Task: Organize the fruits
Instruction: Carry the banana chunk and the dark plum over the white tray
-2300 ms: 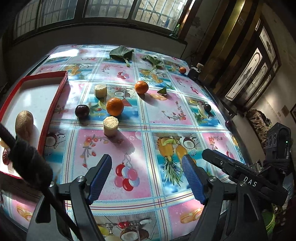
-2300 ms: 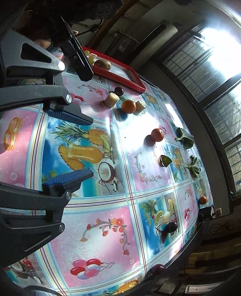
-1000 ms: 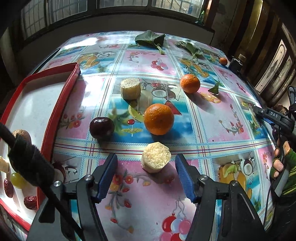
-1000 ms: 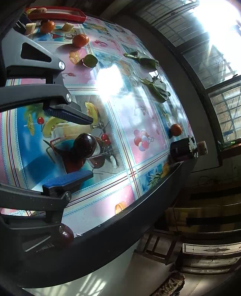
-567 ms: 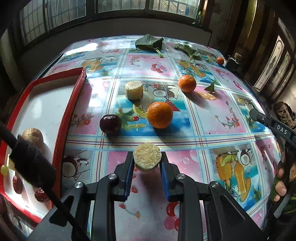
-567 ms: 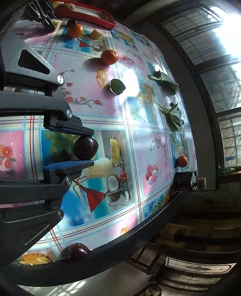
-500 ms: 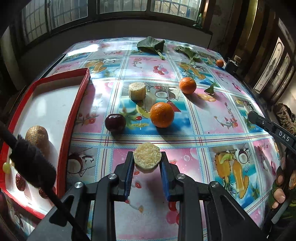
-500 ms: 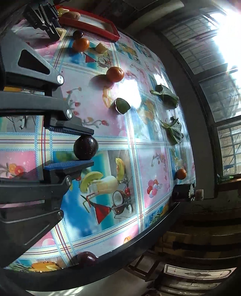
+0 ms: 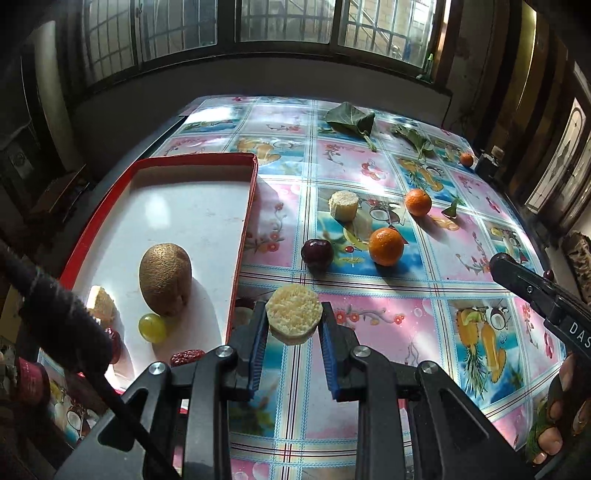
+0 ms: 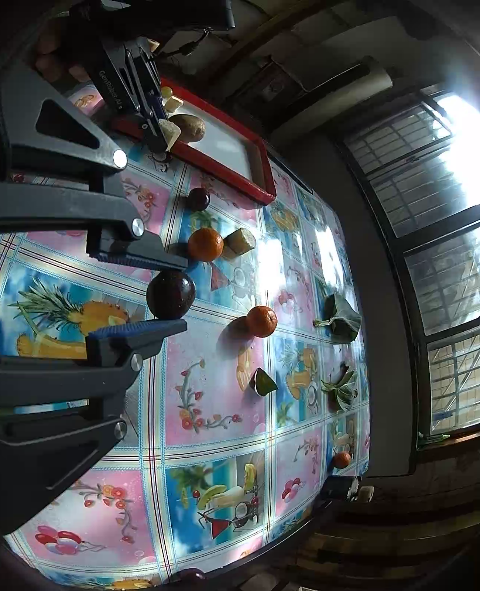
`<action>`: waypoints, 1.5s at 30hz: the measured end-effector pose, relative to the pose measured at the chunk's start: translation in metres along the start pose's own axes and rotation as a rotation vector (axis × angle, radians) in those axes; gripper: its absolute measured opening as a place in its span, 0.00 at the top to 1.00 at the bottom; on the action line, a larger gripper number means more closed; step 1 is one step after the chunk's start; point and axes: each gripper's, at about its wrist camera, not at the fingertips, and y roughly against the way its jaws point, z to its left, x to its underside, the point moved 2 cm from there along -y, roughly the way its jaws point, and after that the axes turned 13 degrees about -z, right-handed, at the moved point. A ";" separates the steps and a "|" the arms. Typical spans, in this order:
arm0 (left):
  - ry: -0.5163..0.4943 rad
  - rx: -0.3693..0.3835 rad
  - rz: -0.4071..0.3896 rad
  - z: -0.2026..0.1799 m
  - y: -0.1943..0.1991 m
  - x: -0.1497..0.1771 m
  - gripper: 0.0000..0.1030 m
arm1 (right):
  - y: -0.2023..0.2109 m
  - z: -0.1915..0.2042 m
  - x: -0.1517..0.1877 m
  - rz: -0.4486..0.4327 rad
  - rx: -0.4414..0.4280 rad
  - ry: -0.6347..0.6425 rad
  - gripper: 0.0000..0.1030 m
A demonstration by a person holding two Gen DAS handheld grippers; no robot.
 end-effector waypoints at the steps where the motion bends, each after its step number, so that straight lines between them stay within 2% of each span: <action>1: 0.001 -0.006 -0.005 0.003 0.002 -0.001 0.74 | -0.001 0.004 0.000 0.003 -0.007 0.003 0.73; 22: 0.050 -0.101 -0.030 0.065 0.009 -0.010 0.75 | -0.035 0.102 -0.008 0.037 -0.163 0.095 0.73; 33: 0.081 -0.142 -0.026 0.093 0.006 -0.013 0.74 | -0.056 0.134 -0.011 0.067 -0.218 0.121 0.73; 45: 0.174 -0.214 -0.015 0.153 -0.001 -0.021 0.75 | -0.089 0.170 -0.022 0.091 -0.270 0.127 0.73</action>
